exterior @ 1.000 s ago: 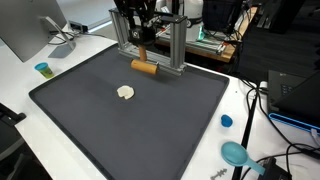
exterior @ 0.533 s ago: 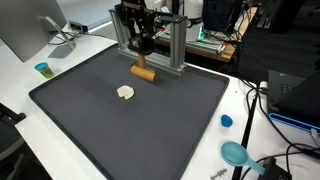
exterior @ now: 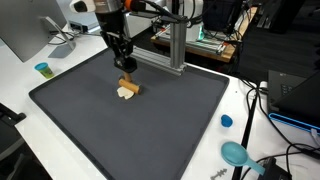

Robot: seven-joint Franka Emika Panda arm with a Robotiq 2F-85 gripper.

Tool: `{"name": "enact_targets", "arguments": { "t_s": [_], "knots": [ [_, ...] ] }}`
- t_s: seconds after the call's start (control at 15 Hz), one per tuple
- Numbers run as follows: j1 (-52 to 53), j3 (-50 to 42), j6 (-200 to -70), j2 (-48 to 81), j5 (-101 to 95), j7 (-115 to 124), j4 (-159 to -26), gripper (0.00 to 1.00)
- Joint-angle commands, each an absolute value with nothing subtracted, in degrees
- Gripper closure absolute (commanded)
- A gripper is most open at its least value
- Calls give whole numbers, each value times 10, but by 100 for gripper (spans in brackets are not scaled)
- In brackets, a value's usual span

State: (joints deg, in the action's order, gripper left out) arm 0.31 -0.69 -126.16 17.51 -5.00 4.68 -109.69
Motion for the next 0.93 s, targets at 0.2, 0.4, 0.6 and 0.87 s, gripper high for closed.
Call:
{"name": "enact_targets", "arguments": {
  "t_s": [0.2,0.4,0.6,0.87],
  "knots": [
    [-23,-13,-1241,244,-34,-14,-1008,79],
    [-27,-5,-1245,261,-13,-30,-997,79],
    [-29,-4,-1245,275,-2,-33,-984,79],
    [-31,-5,-1252,286,8,-28,-969,79]
  ]
}}
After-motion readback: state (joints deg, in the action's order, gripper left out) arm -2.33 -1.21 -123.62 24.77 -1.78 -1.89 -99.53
